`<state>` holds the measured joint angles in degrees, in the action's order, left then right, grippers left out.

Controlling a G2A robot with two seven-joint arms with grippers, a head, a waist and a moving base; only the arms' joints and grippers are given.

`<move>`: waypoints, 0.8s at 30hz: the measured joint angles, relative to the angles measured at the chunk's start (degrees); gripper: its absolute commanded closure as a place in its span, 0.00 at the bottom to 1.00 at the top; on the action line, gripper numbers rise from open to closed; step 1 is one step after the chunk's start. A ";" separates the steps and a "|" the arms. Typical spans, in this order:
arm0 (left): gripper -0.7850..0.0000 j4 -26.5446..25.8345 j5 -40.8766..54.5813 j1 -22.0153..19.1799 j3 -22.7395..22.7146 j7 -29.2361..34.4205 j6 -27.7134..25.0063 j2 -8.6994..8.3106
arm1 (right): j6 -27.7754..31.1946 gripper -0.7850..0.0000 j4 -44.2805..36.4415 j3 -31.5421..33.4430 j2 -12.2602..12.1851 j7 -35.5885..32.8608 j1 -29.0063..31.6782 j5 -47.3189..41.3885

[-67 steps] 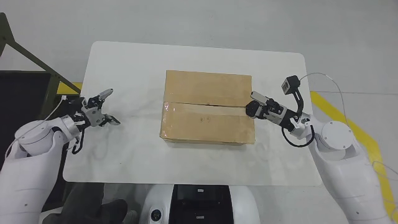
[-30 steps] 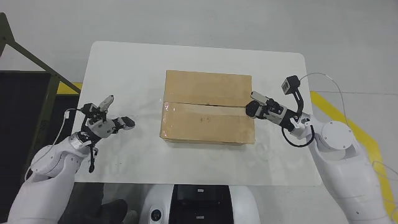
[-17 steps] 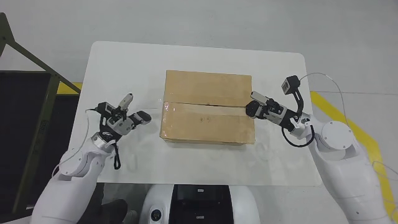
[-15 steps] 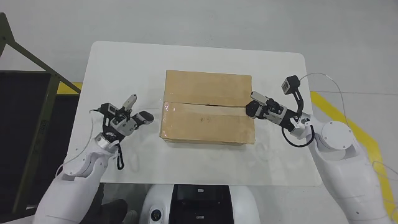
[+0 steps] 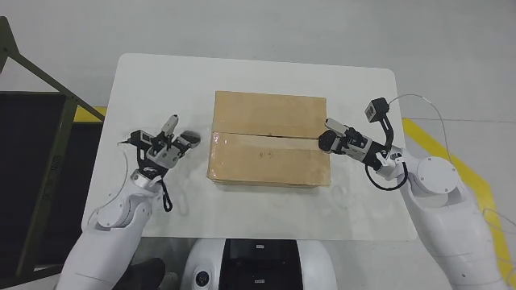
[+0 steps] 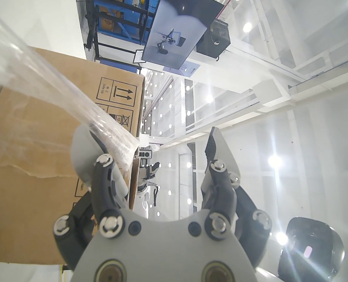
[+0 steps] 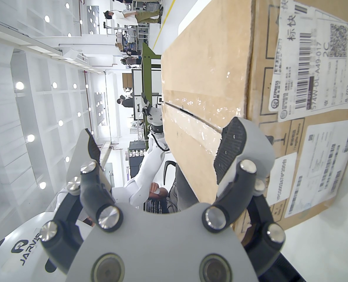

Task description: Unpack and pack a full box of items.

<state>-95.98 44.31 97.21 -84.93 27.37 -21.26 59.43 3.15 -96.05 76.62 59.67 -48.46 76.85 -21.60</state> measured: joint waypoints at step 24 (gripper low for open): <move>0.18 0.54 -0.56 -3.24 2.39 -3.70 -4.62 2.22 | 0.00 0.00 0.00 0.00 0.00 0.00 0.00 0.00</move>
<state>-95.44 43.75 93.97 -82.53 23.67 -25.88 61.65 3.15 -96.05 76.62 59.67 -48.46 76.85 -21.60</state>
